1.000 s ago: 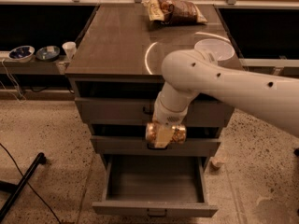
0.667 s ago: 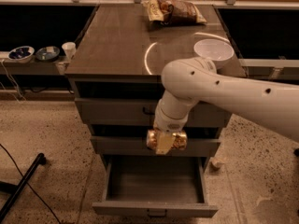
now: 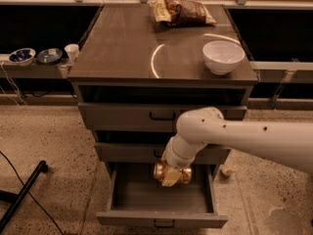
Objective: Place orange can into bottom drawer
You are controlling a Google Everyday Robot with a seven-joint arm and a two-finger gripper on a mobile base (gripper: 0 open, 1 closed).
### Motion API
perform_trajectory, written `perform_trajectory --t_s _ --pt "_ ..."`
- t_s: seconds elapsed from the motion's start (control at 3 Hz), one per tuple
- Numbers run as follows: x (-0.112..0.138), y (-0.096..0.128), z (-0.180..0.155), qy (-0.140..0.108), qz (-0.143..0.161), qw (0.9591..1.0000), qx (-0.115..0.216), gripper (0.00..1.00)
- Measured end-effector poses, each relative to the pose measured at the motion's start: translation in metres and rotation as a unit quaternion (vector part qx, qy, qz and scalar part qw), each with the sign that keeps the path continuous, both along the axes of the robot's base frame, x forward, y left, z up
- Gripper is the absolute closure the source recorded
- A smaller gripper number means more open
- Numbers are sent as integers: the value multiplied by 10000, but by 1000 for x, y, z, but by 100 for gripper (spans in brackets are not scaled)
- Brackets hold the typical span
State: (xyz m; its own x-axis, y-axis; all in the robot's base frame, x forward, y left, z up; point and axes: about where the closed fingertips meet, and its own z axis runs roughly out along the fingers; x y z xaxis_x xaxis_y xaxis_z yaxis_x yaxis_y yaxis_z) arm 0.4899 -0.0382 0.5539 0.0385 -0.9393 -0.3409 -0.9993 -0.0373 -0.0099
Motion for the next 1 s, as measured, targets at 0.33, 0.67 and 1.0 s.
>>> perform_trajectory --t_s 0.33,0.67,1.0 --pt "17 9 -2 -219 -131 9995 193 100" --pt "25 6 -35 125 -276 9992 262 100" --pt "40 18 -73 155 -525 9923 1113 100"
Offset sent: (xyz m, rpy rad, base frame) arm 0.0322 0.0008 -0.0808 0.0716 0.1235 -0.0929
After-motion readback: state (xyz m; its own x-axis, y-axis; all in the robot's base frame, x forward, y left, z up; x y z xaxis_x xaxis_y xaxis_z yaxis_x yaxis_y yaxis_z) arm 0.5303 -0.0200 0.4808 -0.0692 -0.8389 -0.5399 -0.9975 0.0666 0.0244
